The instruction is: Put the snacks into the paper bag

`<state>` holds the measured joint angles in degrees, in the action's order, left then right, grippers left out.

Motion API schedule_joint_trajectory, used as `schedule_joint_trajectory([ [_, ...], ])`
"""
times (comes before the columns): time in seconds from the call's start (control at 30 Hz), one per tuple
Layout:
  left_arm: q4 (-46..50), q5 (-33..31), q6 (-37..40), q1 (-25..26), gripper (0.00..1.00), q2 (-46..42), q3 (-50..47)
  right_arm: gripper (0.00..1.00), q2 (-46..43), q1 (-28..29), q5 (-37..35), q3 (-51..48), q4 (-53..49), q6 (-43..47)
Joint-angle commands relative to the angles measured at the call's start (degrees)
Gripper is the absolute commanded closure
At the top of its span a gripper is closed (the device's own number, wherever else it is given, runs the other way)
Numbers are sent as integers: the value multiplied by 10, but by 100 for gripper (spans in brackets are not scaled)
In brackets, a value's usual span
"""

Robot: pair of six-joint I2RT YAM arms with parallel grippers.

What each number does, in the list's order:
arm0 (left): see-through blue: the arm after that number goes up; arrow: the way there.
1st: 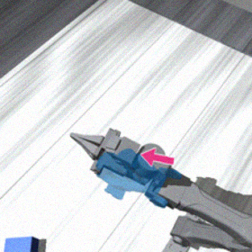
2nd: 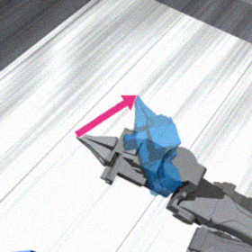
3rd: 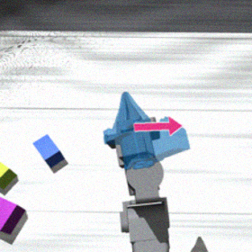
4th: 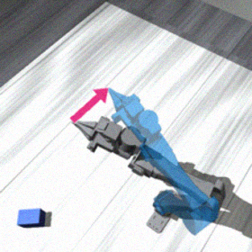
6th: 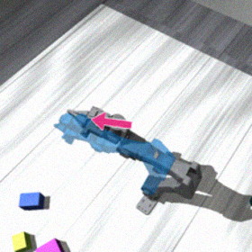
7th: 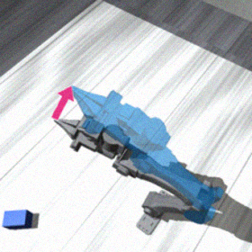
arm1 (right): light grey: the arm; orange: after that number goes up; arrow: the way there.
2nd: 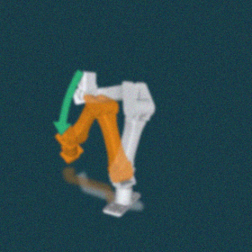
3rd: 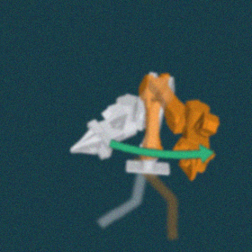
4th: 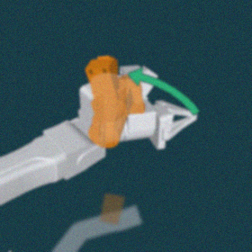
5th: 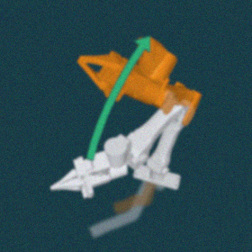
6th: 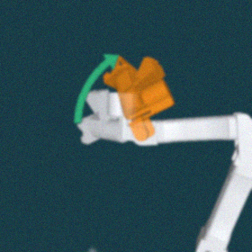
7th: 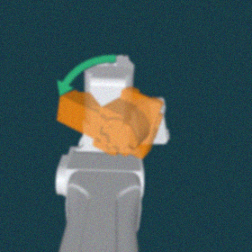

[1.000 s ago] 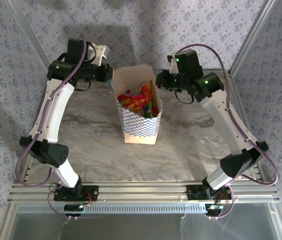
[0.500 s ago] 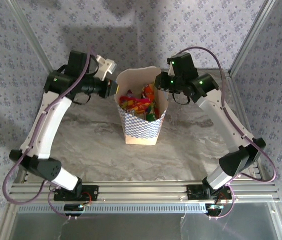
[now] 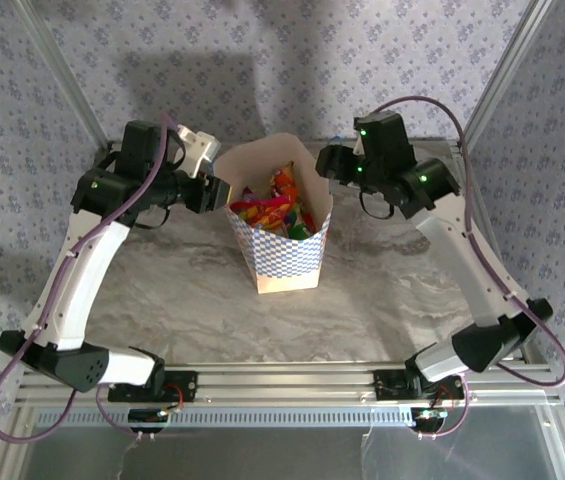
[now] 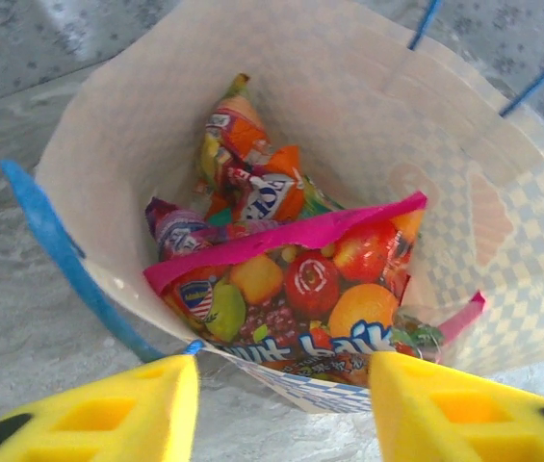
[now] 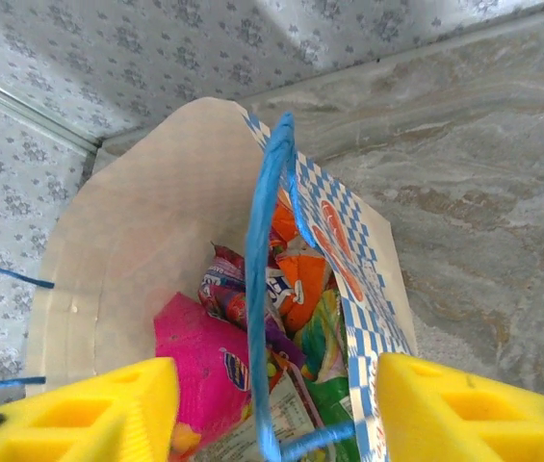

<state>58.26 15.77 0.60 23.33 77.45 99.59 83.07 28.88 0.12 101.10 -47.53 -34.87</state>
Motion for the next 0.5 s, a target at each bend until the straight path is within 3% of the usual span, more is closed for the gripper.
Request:
schedule_joint_trajectory([
  [0.0,-11,-43,-7,2,41,-17,24,34,-36,-8,-35,-7,-24,19],
  [0.23,-6,-104,-58,-45,27,-57,9,26,-77,-44,-62,-33,-48,65],
  [0.47,-47,-166,-114,-139,21,-142,-121,16,-123,-107,-102,-144,-16,111],
])
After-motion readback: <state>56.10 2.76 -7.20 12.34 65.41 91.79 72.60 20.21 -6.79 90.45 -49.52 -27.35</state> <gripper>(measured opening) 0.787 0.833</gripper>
